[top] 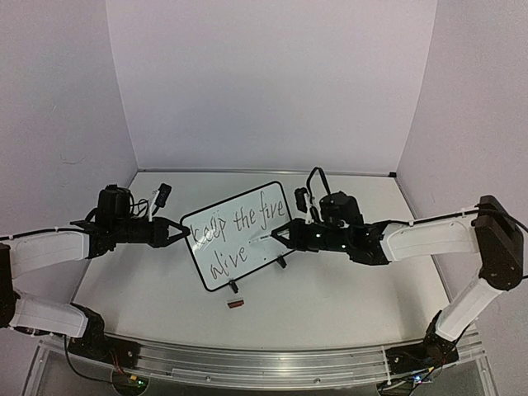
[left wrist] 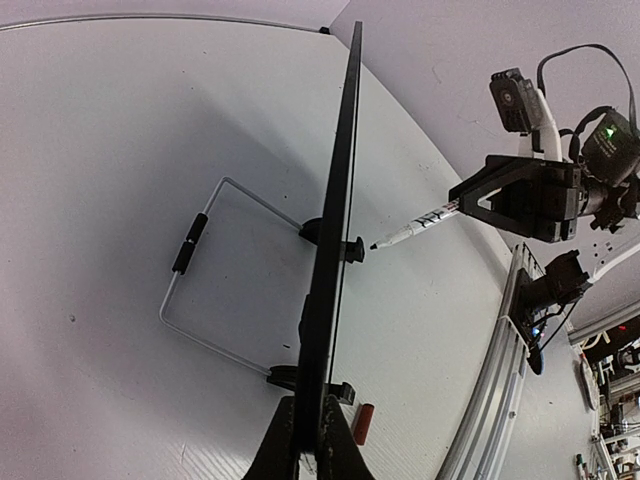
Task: Write a sentence on the whiteboard
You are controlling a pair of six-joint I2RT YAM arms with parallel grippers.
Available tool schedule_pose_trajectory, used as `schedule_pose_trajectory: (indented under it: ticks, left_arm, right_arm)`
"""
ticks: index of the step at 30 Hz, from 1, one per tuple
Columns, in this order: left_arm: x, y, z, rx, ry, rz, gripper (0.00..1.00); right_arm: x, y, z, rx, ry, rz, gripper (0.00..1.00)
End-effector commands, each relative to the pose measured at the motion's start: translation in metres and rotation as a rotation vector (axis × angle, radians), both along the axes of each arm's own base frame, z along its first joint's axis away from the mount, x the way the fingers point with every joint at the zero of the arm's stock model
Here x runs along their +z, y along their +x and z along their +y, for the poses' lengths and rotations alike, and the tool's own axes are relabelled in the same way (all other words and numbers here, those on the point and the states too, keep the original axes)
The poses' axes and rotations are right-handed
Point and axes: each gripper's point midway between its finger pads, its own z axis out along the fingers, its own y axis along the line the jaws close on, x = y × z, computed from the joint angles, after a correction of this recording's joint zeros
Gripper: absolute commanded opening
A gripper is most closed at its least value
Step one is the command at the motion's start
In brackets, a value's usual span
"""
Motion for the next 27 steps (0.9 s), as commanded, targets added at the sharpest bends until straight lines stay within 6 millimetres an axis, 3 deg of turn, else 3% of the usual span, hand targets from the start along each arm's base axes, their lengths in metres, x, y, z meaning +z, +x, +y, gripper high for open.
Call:
schedule_pose_trajectory:
  ticks: [1,12,27]
  left_arm:
    - [0.011,0.016,0.006,0.043,0.040,-0.079,0.00]
    - [0.011,0.016,0.006,0.043,0.040,-0.078,0.00]
    - [0.010,0.016,0.006,0.045,0.043,-0.077,0.00]
  right_arm:
    - [-0.006,-0.002,-0.003,0.002,-0.010,0.008,0.00]
    - [-0.036,-0.010,0.003,0.050,-0.037,0.074,0.00]
    - [-0.044,-0.002,0.001,0.012,-0.062,0.068,0.00]
